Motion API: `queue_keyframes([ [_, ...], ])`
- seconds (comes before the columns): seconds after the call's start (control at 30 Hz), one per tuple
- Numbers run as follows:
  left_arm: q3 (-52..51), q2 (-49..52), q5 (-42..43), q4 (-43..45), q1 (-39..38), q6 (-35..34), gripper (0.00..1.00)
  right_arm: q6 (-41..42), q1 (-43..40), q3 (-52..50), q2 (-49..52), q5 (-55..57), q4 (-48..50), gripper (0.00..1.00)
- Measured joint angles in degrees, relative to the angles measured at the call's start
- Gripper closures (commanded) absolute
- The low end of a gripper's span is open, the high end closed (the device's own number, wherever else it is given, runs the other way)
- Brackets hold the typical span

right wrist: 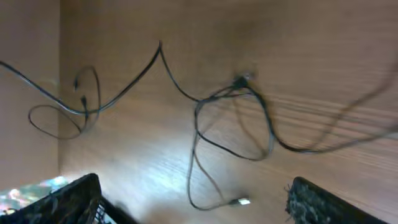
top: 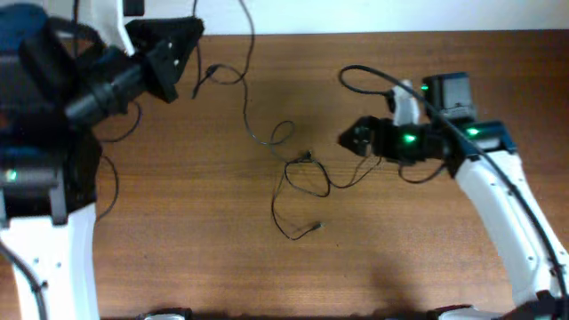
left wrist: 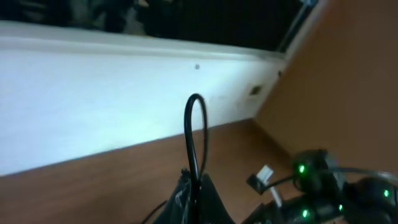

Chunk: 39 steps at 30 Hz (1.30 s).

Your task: Untangle cables

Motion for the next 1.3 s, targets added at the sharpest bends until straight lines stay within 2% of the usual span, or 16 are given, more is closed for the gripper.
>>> queue_keyframes([
  [0.13, 0.0, -1.6, -6.5, -1.7, 0.0, -0.6, 1.00, 11.9, 7.0, -0.1, 6.8, 1.1, 10.5, 0.03],
  [0.2, 0.0, -1.6, -7.6, -2.2, 0.0, -0.6, 1.00, 17.9, 9.6, -0.2, 11.4, 0.6, 18.0, 0.04],
  [0.3, 0.0, -1.6, -8.0, -2.3, 0.0, -0.6, 1.00, 25.9, 11.1, -0.2, 15.3, -1.2, 24.3, 0.04],
  [0.33, 0.0, -1.6, -8.1, -2.4, 0.0, -0.6, 1.00, 27.8, 11.5, -0.2, 16.2, -1.6, 25.8, 0.10],
  [0.37, 0.0, -1.6, -8.2, -2.3, 0.0, -0.6, 1.00, 30.4, 12.0, -0.3, 17.3, -1.9, 29.1, 0.23],
  [0.4, 0.0, -1.6, -8.2, -2.3, 0.0, -0.6, 1.00, 32.2, 12.5, -0.3, 18.2, -2.2, 31.7, 0.31],
  [0.47, 0.0, -1.6, -8.2, -2.4, 0.0, -0.6, 1.00, 36.0, 13.7, -0.3, 19.6, -2.7, 34.9, 0.41],
  [0.5, 0.0, -1.5, -8.2, -2.8, 0.0, -0.6, 1.00, 36.8, 14.4, -0.3, 20.3, -2.7, 36.8, 0.50],
  [0.6, 0.0, -1.4, -8.2, -3.9, 0.0, -0.6, 1.00, 38.6, 16.4, -0.3, 21.2, -1.4, 38.6, 0.93],
  [0.63, 0.0, -1.1, -8.2, -4.3, 0.0, -0.6, 1.00, 38.2, 17.0, -0.3, 21.3, -1.0, 38.3, 0.96],
  [0.77, 0.0, 0.7, -8.2, -7.3, 0.0, -0.6, 1.00, 33.6, 17.4, -0.3, 21.2, -1.0, 36.1, 0.96],
  [0.9, 0.0, 5.6, -8.2, -13.3, 0.0, 0.6, 1.00, 26.4, 17.2, 2.3, 16.8, -0.9, 27.0, 0.96],
  [1.0, 0.0, 11.3, -7.3, -16.8, 0.0, 5.4, 1.00, 22.8, 16.2, 9.5, 9.7, -1.6, 21.5, 0.96],
  [1.1, 0.0, 16.7, -2.8, -17.6, 0.0, 11.2, 1.00, 20.6, 15.7, 15.4, 6.3, -2.1, 15.7, 0.96],
  [1.3, 0.0, 23.2, 4.9, -19.7, 0.0, 18.4, 1.00, 17.0, 15.7, 19.5, 5.5, -2.5, 8.2, 0.96],
])
